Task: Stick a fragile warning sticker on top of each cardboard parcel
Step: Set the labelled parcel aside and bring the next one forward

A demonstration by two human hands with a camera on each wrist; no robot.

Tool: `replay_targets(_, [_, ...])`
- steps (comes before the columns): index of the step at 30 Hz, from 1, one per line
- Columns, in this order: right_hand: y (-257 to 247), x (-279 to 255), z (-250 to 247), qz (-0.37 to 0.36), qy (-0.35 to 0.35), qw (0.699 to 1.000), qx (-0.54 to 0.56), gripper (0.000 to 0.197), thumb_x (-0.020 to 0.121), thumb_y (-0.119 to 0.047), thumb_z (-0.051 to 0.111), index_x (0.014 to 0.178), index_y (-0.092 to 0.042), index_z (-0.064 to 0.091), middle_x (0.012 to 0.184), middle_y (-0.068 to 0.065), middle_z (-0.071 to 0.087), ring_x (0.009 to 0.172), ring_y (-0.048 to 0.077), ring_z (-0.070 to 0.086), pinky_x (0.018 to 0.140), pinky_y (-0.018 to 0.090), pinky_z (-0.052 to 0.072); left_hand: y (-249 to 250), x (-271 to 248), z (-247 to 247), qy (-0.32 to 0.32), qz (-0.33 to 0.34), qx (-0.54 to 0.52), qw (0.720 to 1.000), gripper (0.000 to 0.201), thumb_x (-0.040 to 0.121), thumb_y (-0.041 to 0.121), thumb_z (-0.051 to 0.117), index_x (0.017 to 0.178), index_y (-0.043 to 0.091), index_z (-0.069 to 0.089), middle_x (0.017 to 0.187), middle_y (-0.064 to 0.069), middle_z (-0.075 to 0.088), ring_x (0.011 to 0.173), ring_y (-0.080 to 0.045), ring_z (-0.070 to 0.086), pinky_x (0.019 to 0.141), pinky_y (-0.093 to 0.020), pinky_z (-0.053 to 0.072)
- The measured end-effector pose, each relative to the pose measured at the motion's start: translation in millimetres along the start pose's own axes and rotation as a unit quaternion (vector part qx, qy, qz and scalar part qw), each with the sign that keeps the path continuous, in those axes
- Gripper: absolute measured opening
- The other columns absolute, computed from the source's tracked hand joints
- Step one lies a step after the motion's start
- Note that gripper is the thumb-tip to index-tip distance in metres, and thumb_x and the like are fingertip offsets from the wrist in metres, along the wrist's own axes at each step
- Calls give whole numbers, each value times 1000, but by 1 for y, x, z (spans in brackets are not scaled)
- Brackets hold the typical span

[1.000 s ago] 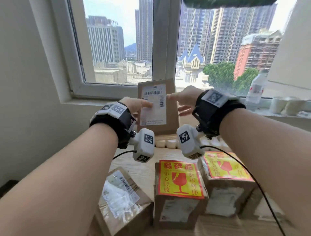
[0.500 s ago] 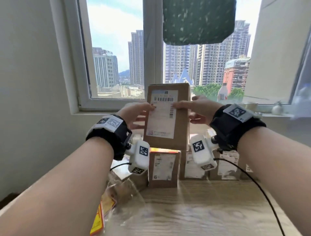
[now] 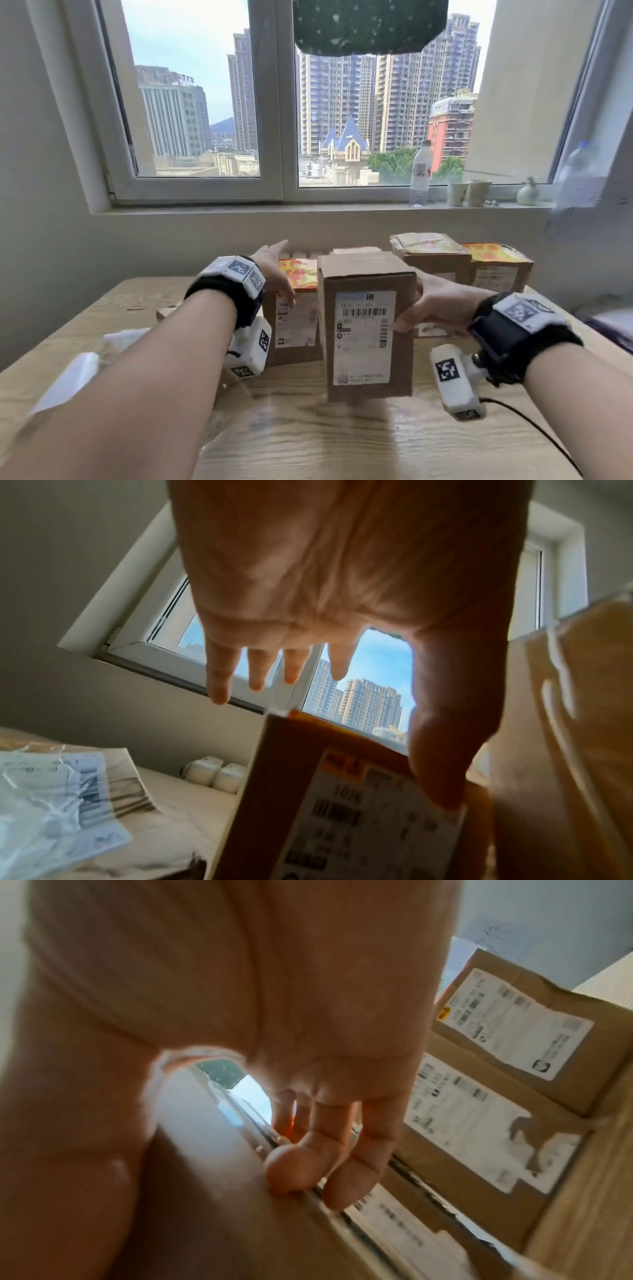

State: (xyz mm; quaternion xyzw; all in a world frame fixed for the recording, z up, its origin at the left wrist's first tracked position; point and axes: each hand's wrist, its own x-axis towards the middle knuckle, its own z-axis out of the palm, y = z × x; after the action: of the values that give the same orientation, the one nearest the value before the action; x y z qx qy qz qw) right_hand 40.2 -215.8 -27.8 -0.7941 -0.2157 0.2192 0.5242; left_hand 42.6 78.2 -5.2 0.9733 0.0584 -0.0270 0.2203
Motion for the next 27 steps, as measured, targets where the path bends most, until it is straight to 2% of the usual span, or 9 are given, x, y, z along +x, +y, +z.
replay_targets(2, [22, 12, -1, 17, -5, 999, -27, 120, 38, -3, 92, 142, -20, 34, 131, 8, 60, 120, 26, 60, 94, 49, 53, -5, 15, 11, -9, -9, 28, 1000, 123, 62, 23, 87, 153, 22, 4, 160, -6, 13, 146, -21, 19, 115, -33, 26])
replay_targets(4, [38, 22, 0, 25, -2, 999, -28, 124, 37, -1, 89, 143, -23, 28, 135, 4, 56, 123, 24, 57, 95, 51, 52, -9, 27, 17, 3, -18, 55, 998, 118, 59, 22, 87, 152, 20, 14, 155, -7, 24, 141, -24, 29, 111, -31, 33])
replay_targets(7, [49, 33, 6, 30, -4, 1000, -6, 120, 42, 8, 80, 142, -27, 24, 135, 3, 51, 120, 21, 56, 95, 54, 51, -11, 43, 17, 37, -21, 82, 996, 123, 32, 32, 83, 145, 27, 34, 140, -8, 44, 125, -27, 46, 102, -38, 45])
replay_targets(9, [54, 42, 7, 32, -1, 999, -1, 128, 36, 2, 83, 143, -28, 20, 133, 3, 52, 119, 21, 57, 95, 53, 51, -14, 55, 17, 45, -21, 82, 995, 124, 26, 34, 76, 144, 29, 36, 137, -8, 45, 123, -27, 48, 100, -39, 46])
replay_targets(14, [56, 59, 1, 35, -5, 999, -13, 130, 40, 3, 82, 149, -24, 16, 132, 3, 55, 120, 20, 57, 96, 46, 53, -11, 72, 20, 44, -23, 49, 998, 118, 48, 20, 86, 149, 24, 26, 149, -8, 33, 134, -25, 38, 107, -39, 39])
replay_targets(18, [60, 62, 1, 41, -15, 999, -17, 135, 38, -7, 89, 148, -34, 15, 133, 2, 56, 121, 22, 58, 93, 47, 54, -13, 71, 24, 43, -15, 33, 998, 115, 59, 12, 85, 152, 20, 18, 156, -9, 21, 143, -22, 23, 115, -35, 28])
replay_targets(21, [56, 56, 4, 39, -24, 999, -29, 133, 43, -7, 89, 150, -32, 13, 130, 3, 58, 113, 19, 62, 71, 30, 58, -14, 63, 20, 52, -18, 18, 998, 114, 62, 9, 82, 153, 24, 14, 159, -11, 10, 147, -22, 14, 116, -35, 26])
replay_targets(23, [49, 49, 5, 41, -14, 999, -32, 131, 46, -9, 87, 150, -32, 11, 122, 6, 61, 92, 17, 66, 54, 25, 51, -12, 53, 16, 63, -14, -1, 998, 114, 62, 6, 81, 153, 24, 15, 159, -9, 13, 145, -23, 18, 114, -38, 30])
replay_targets(27, [22, 25, 8, 43, 33, 998, -38, 140, 45, -38, 95, 149, -48, 2, 148, 11, 40, 84, 24, 62, 52, 27, 47, -7, 25, 5, 102, 3, -52, 993, 100, 66, 2, 75, 150, 20, 25, 154, -6, 29, 138, -24, 33, 104, -33, 39])
